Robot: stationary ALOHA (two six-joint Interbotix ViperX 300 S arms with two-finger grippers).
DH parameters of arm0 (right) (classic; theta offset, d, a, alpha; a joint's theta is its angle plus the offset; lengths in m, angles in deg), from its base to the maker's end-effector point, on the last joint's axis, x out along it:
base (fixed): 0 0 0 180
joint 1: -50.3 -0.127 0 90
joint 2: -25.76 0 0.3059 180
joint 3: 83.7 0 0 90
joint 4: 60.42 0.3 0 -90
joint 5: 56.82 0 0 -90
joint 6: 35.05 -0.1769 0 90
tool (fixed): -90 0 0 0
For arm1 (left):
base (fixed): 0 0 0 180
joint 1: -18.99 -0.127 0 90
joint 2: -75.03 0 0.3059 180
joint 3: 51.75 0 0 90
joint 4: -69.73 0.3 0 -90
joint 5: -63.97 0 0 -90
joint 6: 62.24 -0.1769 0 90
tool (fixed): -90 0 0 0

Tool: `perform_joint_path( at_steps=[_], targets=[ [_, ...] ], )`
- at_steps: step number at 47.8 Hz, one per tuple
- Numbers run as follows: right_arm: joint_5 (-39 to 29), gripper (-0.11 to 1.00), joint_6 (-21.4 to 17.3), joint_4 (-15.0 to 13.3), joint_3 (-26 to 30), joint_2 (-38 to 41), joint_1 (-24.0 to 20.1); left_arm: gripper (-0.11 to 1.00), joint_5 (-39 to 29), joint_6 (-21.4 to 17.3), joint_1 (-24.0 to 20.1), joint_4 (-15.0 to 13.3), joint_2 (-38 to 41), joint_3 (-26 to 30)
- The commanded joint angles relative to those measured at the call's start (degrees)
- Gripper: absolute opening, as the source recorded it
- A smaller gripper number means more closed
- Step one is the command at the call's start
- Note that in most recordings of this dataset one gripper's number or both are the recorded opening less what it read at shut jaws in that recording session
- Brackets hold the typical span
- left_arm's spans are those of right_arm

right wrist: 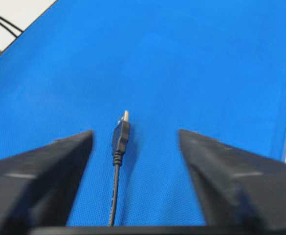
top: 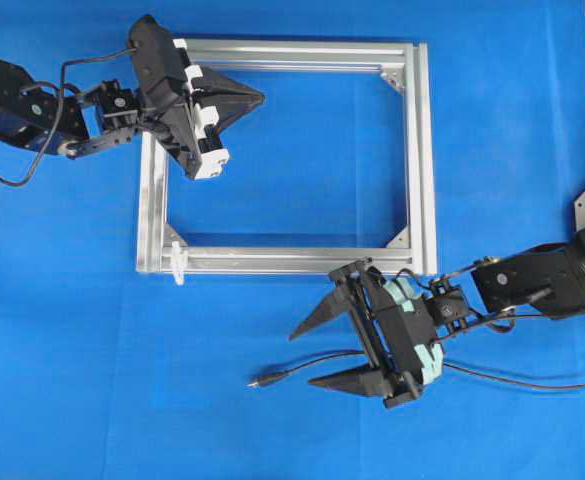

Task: Insert the wire through the string loop located on the left side.
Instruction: 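Close the right gripper on the black USB cable near its plug, then lift the held cable plug with the right gripper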

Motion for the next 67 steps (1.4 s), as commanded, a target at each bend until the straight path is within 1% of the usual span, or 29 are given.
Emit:
perform_joint_path(
  at_steps=[1, 2, 6, 9, 14, 26, 36, 46, 54, 57, 59, 67],
  targets=[
    [0.4, 0.89, -0.2, 0.3, 0.5, -2.1, -0.4, 0.00, 0.4, -0.1, -0.1, 0.2, -1.8, 0.4],
    [0.4, 0.90, -0.2, 0.3, 0.5, -2.1, -0.4, 0.00, 0.4, -0.1, -0.1, 0.2, -1.8, 0.4],
    [0.4, 0.86, -0.3, 0.4, 0.7, -1.7, -0.4, 0.00, 0.4, -0.1, -0.1, 0.3, -1.8, 0.4],
    [0.4, 0.88, -0.3, 0.6, 0.9, -1.1, -0.6, 0.00, 0.4, -0.1, -0.1, 0.2, -1.8, 0.4],
    [0.8, 0.88, -0.4, 1.8, 1.1, 1.0, -1.0, 0.00, 0.4, -0.1, -0.1, 0.3, -1.8, 0.4],
    [6.2, 0.88, -2.4, 3.7, 1.8, 7.6, -2.0, 0.00, 0.3, -0.1, 0.0, 0.3, -1.8, 0.4],
    [7.7, 0.88, -3.1, 3.8, 3.1, 10.9, -2.0, 0.00, 0.3, -0.1, -0.1, 0.4, -1.8, 0.4],
    [7.8, 0.88, -3.1, 3.8, 3.6, 12.1, -2.1, 0.00, 0.2, -0.1, 0.0, 0.4, -1.8, 0.4],
    [7.8, 0.84, -3.1, 3.9, 3.6, 12.1, -2.1, 0.00, 0.2, -0.1, -0.1, 0.4, -1.9, 0.4],
    [7.8, 0.79, -3.1, 3.8, 3.5, 12.2, -2.1, 0.00, 0.2, -0.1, -0.1, 0.4, -1.9, 0.4],
    [7.8, 0.71, -3.1, 3.8, 3.5, 12.1, -2.1, 0.00, 0.2, -0.1, -0.1, 0.4, -1.9, 0.4],
    [8.0, 0.24, -2.9, 3.9, 3.5, 12.2, -1.9, 0.00, 0.1, -0.1, -0.1, 0.4, -1.8, 0.4]
  ],
)
